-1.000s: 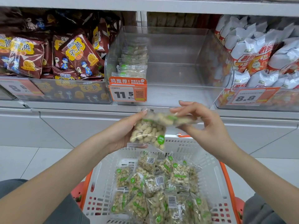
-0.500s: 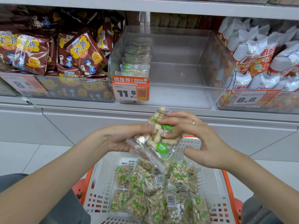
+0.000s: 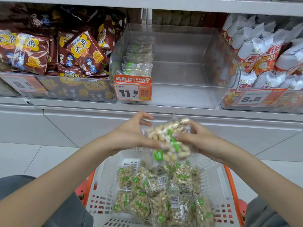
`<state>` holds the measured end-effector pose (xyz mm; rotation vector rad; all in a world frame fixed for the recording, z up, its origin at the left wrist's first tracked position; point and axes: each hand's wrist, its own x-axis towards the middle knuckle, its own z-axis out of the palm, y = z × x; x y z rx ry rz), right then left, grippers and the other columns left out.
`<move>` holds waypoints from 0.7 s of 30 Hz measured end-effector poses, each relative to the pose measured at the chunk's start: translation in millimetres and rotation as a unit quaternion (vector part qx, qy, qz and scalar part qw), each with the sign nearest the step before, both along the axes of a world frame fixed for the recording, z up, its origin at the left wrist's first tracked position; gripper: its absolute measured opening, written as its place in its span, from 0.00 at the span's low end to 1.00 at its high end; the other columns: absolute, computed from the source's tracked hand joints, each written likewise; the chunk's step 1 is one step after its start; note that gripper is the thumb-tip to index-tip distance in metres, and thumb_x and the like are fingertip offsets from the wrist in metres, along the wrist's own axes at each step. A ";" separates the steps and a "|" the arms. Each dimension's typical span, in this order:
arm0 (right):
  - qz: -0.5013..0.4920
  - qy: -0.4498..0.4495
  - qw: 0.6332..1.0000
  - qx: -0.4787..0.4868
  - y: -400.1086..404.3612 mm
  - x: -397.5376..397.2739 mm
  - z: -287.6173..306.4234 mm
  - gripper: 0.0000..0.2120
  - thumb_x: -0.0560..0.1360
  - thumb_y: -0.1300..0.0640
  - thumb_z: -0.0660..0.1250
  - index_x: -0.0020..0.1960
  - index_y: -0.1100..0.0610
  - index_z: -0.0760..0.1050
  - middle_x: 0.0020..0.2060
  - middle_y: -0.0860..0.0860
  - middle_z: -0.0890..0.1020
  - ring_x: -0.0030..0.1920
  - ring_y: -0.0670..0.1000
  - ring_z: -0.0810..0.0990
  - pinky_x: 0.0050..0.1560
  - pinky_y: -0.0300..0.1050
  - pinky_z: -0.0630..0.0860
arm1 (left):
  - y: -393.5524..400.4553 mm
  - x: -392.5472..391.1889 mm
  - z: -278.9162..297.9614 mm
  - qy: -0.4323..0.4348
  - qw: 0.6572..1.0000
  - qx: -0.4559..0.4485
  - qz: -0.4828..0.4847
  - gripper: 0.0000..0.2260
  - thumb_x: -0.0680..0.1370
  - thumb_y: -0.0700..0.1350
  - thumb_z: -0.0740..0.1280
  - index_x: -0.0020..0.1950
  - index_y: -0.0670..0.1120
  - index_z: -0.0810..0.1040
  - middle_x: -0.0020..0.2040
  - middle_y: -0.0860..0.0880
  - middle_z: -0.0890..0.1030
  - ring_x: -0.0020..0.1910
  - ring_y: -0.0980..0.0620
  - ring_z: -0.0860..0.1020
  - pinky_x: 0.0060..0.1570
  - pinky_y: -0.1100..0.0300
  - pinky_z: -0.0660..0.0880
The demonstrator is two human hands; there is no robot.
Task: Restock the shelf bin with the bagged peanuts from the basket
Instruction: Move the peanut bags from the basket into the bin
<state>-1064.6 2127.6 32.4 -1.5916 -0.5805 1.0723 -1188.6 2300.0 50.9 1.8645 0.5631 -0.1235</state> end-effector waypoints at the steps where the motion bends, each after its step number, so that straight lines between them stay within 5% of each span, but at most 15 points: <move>1: -0.055 0.032 0.998 0.025 0.8 2.6 -2.1 0.25 0.60 0.55 0.75 0.56 0.55 0.73 0.42 0.53 0.86 0.40 0.53 0.85 0.45 0.56 0.81 | 4.2 2.1 -2.1 -0.039 0.996 -0.021 0.075 0.35 0.58 0.47 0.81 0.61 0.51 0.70 0.57 0.54 0.76 0.50 0.57 0.77 0.46 0.61 0.76; 3: -0.135 0.103 0.982 0.083 2.1 7.6 -5.5 0.34 0.58 0.55 0.75 0.62 0.61 0.70 0.44 0.57 0.85 0.40 0.56 0.84 0.44 0.59 0.81 | 11.8 5.2 -7.7 -0.094 0.966 -0.183 0.159 0.41 0.54 0.48 0.83 0.63 0.47 0.70 0.57 0.48 0.79 0.52 0.51 0.80 0.55 0.55 0.77; 5: -0.156 0.141 0.968 0.133 2.5 6.8 -9.8 0.45 0.55 0.52 0.81 0.65 0.65 0.66 0.47 0.62 0.83 0.45 0.61 0.81 0.51 0.67 0.77 | 8.1 5.0 -12.0 -0.100 0.895 -0.413 0.134 0.46 0.52 0.48 0.84 0.66 0.42 0.69 0.53 0.44 0.81 0.50 0.49 0.80 0.58 0.54 0.76; 7: -0.145 0.157 0.962 0.167 2.8 0.2 -12.9 0.49 0.53 0.47 0.83 0.65 0.64 0.66 0.48 0.61 0.83 0.47 0.60 0.81 0.53 0.63 0.78 | -9.2 3.2 -16.3 -0.072 0.847 -0.520 0.079 0.42 0.51 0.50 0.84 0.61 0.40 0.75 0.51 0.42 0.81 0.53 0.46 0.78 0.61 0.53 0.73; 10: -0.121 0.122 0.973 0.153 2.7 -13.7 -15.6 0.43 0.57 0.48 0.81 0.64 0.65 0.67 0.50 0.59 0.83 0.50 0.55 0.82 0.49 0.49 0.80 | -34.3 4.7 -25.4 -0.098 0.855 -0.506 0.055 0.26 0.55 0.49 0.82 0.44 0.35 0.81 0.44 0.40 0.82 0.48 0.48 0.82 0.52 0.56 0.79; 13: -0.098 0.020 0.991 0.088 1.3 -15.7 -16.3 0.33 0.60 0.47 0.75 0.56 0.63 0.69 0.45 0.57 0.84 0.48 0.53 0.81 0.49 0.45 0.76 | -36.4 7.1 -30.4 -0.118 0.865 -0.468 0.136 0.35 0.59 0.49 0.81 0.53 0.26 0.74 0.52 0.28 0.77 0.45 0.45 0.82 0.50 0.53 0.80; 15: -0.064 -0.018 0.997 0.037 1.1 -13.2 -14.4 0.31 0.61 0.46 0.75 0.57 0.61 0.71 0.50 0.56 0.84 0.51 0.52 0.80 0.50 0.45 0.75 | -33.1 6.3 -30.9 -0.132 0.886 -0.419 0.151 0.33 0.62 0.48 0.79 0.53 0.24 0.72 0.47 0.26 0.78 0.40 0.44 0.83 0.49 0.52 0.80; 18: -0.009 -0.005 1.000 0.014 -0.7 -8.4 -8.5 0.35 0.58 0.44 0.77 0.62 0.50 0.72 0.55 0.52 0.83 0.57 0.50 0.80 0.55 0.44 0.76 | -29.2 5.5 -24.8 -0.139 0.923 -0.330 0.139 0.17 0.63 0.49 0.73 0.41 0.36 0.78 0.30 0.37 0.80 0.29 0.45 0.80 0.40 0.57 0.80; 21: 0.043 0.023 0.998 0.036 -3.7 -3.2 -3.2 0.44 0.49 0.35 0.80 0.62 0.42 0.71 0.58 0.47 0.81 0.59 0.47 0.80 0.55 0.41 0.76 | -24.2 7.2 -17.5 -0.157 0.936 -0.290 0.120 0.15 0.64 0.46 0.77 0.46 0.41 0.80 0.40 0.33 0.82 0.39 0.38 0.81 0.45 0.52 0.81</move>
